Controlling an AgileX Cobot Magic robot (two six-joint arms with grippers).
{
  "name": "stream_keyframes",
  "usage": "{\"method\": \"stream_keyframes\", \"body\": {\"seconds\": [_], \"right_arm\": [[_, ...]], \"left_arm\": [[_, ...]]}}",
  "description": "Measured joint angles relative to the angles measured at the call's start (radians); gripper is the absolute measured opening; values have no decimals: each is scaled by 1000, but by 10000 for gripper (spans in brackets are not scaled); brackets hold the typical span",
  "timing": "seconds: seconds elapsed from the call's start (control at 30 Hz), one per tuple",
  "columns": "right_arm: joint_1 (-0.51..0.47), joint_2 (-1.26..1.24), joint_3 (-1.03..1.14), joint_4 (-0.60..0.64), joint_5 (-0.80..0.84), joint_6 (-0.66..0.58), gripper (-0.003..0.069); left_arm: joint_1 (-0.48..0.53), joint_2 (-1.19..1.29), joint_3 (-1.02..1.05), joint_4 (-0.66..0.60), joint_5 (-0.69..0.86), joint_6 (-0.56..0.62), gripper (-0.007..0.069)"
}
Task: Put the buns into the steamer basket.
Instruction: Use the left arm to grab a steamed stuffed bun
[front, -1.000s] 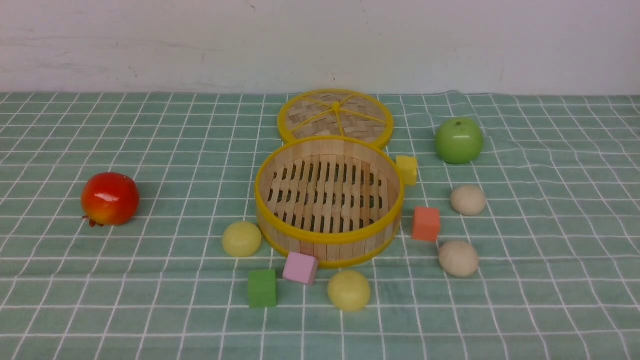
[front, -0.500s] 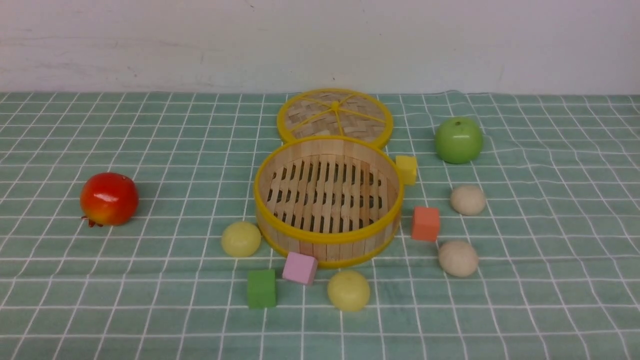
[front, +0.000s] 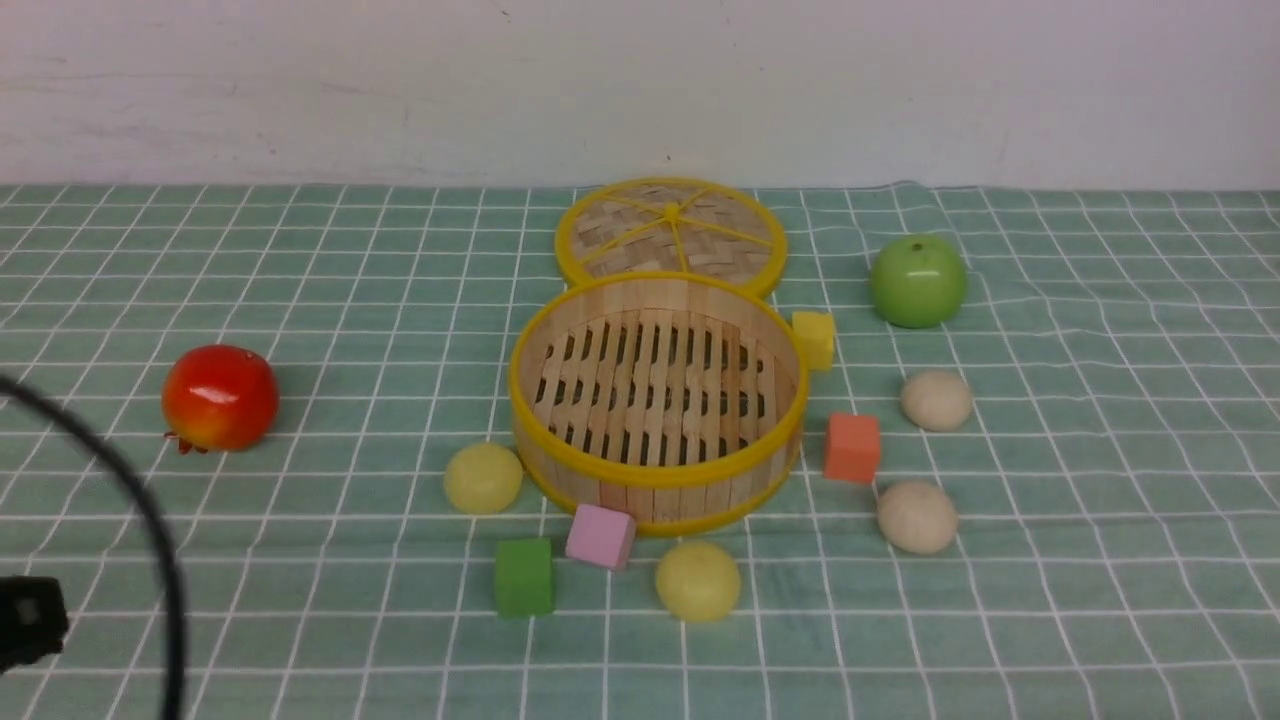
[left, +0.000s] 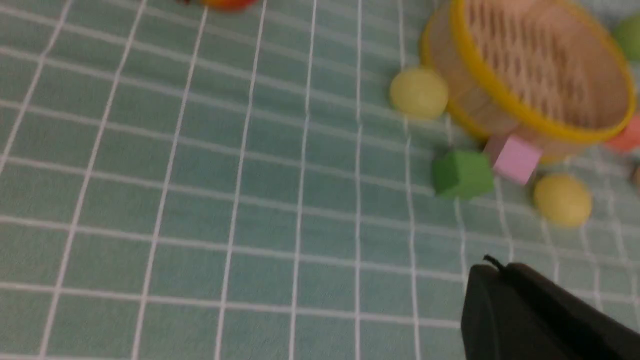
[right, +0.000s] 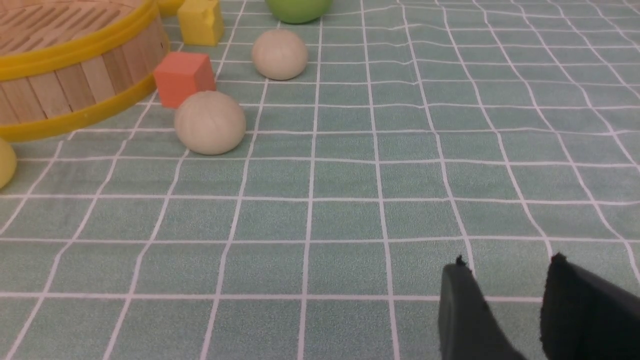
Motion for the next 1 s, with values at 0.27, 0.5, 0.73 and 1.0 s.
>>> {"method": "stream_keyframes", "body": {"seconds": [0.27, 0.5, 0.73, 1.0], "right_arm": [[0, 0, 0, 0, 0, 0, 240], [0, 0, 0, 0, 0, 0, 240], [0, 0, 0, 0, 0, 0, 240], [0, 0, 0, 0, 0, 0, 240]], "left_arm": [[-22, 496, -175, -48, 10, 165, -14], [-249, 817, -403, -79, -54, 265, -14], [-208, 1083, -626, -67, -11, 271, -14], [-189, 1215, -752, -75, -20, 384, 57]]}}
